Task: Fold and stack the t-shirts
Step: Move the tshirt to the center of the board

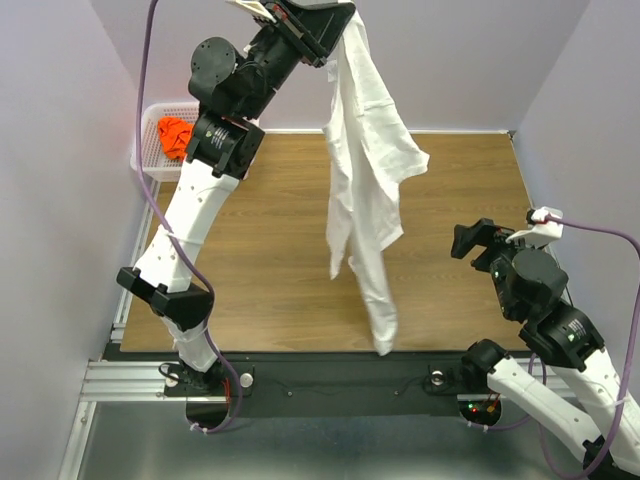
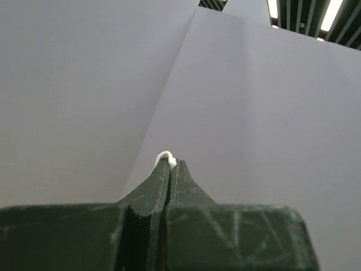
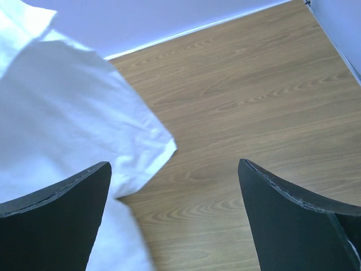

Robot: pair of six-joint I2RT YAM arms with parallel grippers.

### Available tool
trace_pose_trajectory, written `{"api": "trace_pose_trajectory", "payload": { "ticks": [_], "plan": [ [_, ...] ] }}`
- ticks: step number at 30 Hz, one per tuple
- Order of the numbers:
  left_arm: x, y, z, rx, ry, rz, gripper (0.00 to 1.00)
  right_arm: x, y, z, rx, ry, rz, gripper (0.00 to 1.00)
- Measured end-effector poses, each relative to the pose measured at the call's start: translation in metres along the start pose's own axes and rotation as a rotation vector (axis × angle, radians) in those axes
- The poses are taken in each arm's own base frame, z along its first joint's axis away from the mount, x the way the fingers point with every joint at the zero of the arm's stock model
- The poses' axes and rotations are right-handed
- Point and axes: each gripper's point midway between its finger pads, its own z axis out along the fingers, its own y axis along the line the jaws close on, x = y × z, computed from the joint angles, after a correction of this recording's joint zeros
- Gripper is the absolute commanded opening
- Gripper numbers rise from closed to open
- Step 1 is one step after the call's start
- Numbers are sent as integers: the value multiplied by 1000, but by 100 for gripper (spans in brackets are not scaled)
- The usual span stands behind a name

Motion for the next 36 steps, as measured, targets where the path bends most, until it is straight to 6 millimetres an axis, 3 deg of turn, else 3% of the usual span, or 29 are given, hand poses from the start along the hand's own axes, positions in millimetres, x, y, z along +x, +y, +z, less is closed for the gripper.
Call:
{"api": "trace_pose_trajectory", "payload": {
  "ticks": [11,13,16,20,21,24,28,32,34,35,36],
  "plan": [
    [37,9,-1,20,109,-50,0,12,8,7,-25,46,-71,100],
    [60,28,-5,-24,155,-57,0,17,12,10,-44,68,-86,100],
    [103,69,-33,-152,252,-74,0,32,17,15,-61,109,-107,100],
    [158,142,-111,-433,378,-76,0,67,18,26,-51,204,-161,100],
    [167,164,-144,-539,402,-74,0,73,18,29,-46,222,-173,100],
    [159,211,-227,-794,375,-56,0,93,17,37,-23,282,-213,100],
    [128,256,-321,-1091,256,-17,0,117,16,51,18,348,-268,100],
    [129,286,-380,-1303,238,16,26,146,16,72,64,429,-327,100],
    [136,297,-397,-1373,270,30,40,158,16,82,74,465,-332,100],
    [141,304,-407,-1415,303,44,55,167,13,90,89,498,-334,100],
    [144,308,-412,-1436,315,50,62,172,11,95,97,518,-330,100]
  ]
}}
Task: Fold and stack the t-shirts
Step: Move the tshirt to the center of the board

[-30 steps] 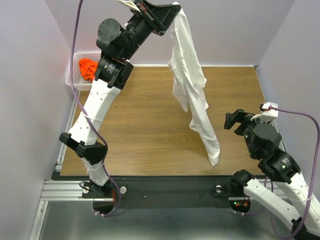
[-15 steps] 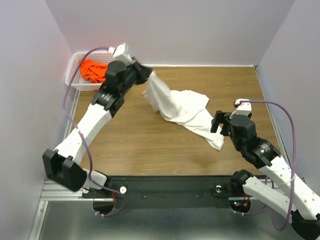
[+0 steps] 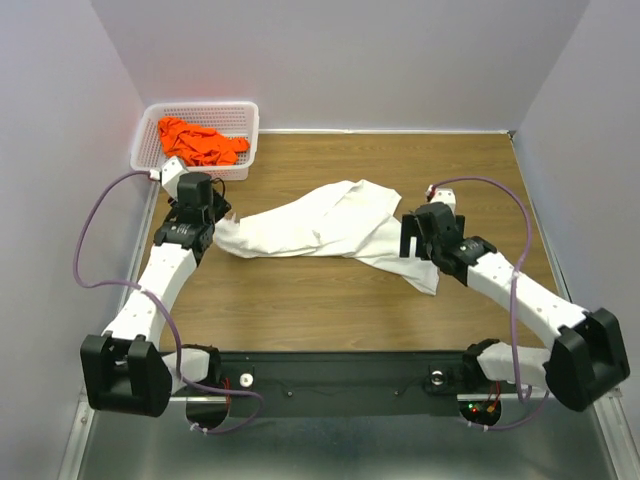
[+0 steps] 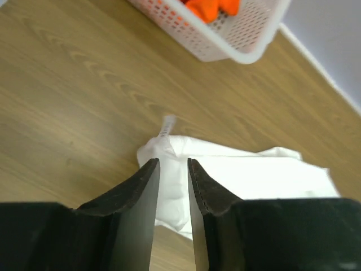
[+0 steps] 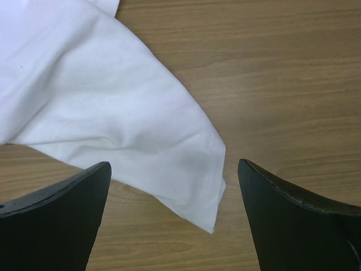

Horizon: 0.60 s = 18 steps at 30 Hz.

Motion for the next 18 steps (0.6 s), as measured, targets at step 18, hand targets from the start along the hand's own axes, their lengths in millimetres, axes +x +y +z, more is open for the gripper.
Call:
{"api": "trace_pose_trajectory", "payload": {
  "ticks": [18],
  "plan": [
    [177,-136,-8,432,335,847,75,10,-42,55,-1,173,184,87]
  ]
}}
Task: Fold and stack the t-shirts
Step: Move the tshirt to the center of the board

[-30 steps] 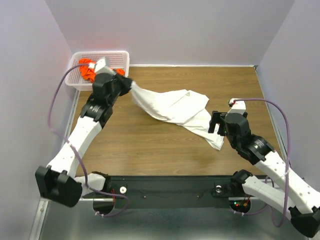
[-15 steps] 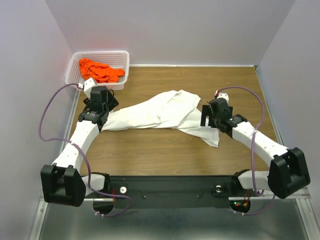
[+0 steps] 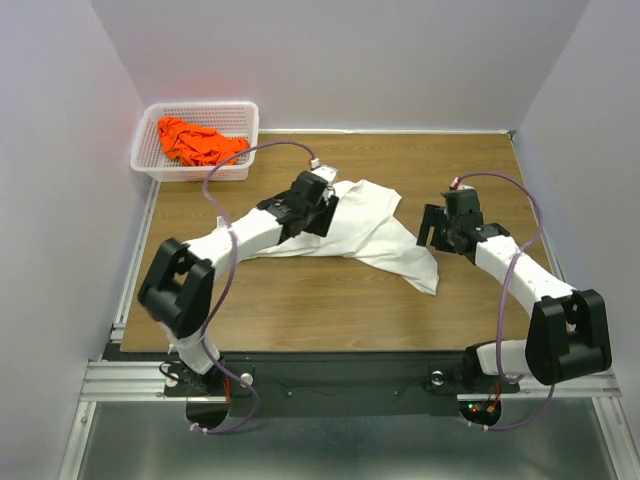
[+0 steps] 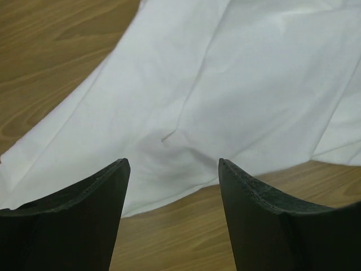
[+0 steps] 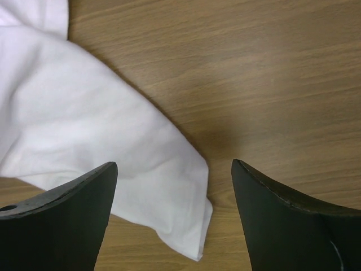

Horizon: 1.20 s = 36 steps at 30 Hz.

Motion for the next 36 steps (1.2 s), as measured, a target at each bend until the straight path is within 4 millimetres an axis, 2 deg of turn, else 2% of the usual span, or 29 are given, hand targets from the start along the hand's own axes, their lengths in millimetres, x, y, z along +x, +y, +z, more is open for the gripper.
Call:
{"api": "trace_pose_trajectory", "payload": {
  "ticks": [2,6,8,10,15,22,27,31,34,36],
  "plan": [
    [12,-14,22,9,72,110,73,2,6,-1,-35,13,3,87],
    [26,-27,46,23,165,254,68,7,17,-3,-97,37,6,87],
    [25,-30,52,26,188,291,66,7,20,-3,-114,43,8,87],
    [14,-33,57,28,185,299,66,7,22,-5,-125,43,8,87],
    [8,-29,52,-22,205,242,65,4,24,-8,-136,31,11,88],
    [28,-24,46,-109,270,59,63,4,24,-8,-136,32,22,89],
    [39,-24,45,-142,289,-32,53,5,25,-7,-137,40,25,91],
    [41,-23,46,-158,288,-73,51,6,26,-3,-136,53,25,91],
    [52,-21,47,-173,306,-92,43,7,26,-2,-135,56,26,91],
    [62,-19,47,-185,324,-97,33,7,26,-2,-136,56,27,92]
  ]
}}
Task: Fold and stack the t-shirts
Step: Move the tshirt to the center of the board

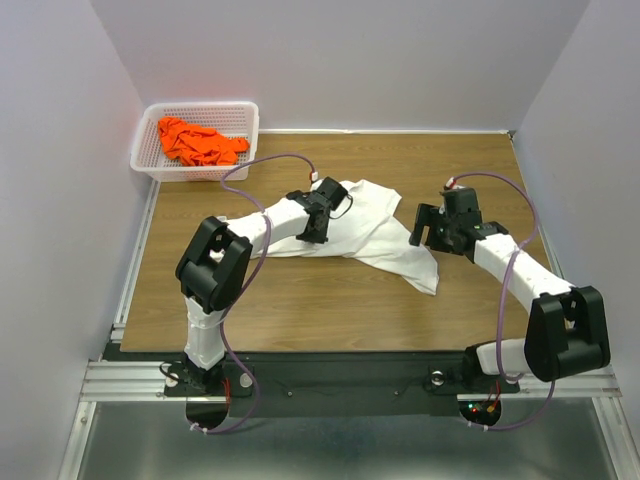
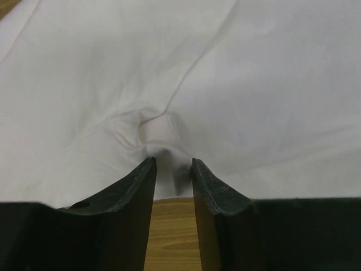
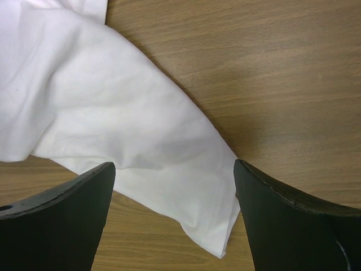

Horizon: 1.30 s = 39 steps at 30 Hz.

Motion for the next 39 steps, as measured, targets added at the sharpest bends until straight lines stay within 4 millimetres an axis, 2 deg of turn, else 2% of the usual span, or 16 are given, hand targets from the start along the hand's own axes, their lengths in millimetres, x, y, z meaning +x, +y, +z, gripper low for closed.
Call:
{"api": "trace_pose_trajectory", "payload": {
  "ticks": [1,2,3,5,9,13,15,18,20,24,26,30,35,39],
  "plan": [
    [4,1,2,-6,9,-5,29,1,0,0,-1,2,0,92],
    [8,3,3,-11,18,-5,16,1,0,1,0,6,1,92],
    [11,3,4,-14,24,-9,10,2,0,2,0,8,1,92],
    [15,4,5,-17,28,-19,0,4,0,4,0,18,3,92],
    [19,11,3,-34,23,-30,0,8,0,7,-3,37,4,92],
    [1,28,-18,-58,-37,-69,0,10,1,10,-7,49,7,91],
    [-19,50,-39,-78,-99,-121,0,12,2,12,-8,56,9,91],
    [-51,102,-76,-132,-215,-227,0,15,2,17,-9,71,14,87],
    [-66,136,-99,-166,-282,-297,0,18,3,21,-14,83,19,85],
    [-78,197,-137,-250,-387,-411,0,23,5,27,-22,104,30,77],
    [-72,211,-144,-270,-398,-428,0,25,5,30,-24,113,33,73],
    [-58,222,-138,-285,-372,-422,0,27,10,31,-50,125,31,71],
    [-47,212,-124,-236,-327,-377,0,21,21,30,-103,122,13,71],
    [-46,205,-119,-200,-321,-362,0,-17,46,37,-167,64,-17,71]
  ]
}}
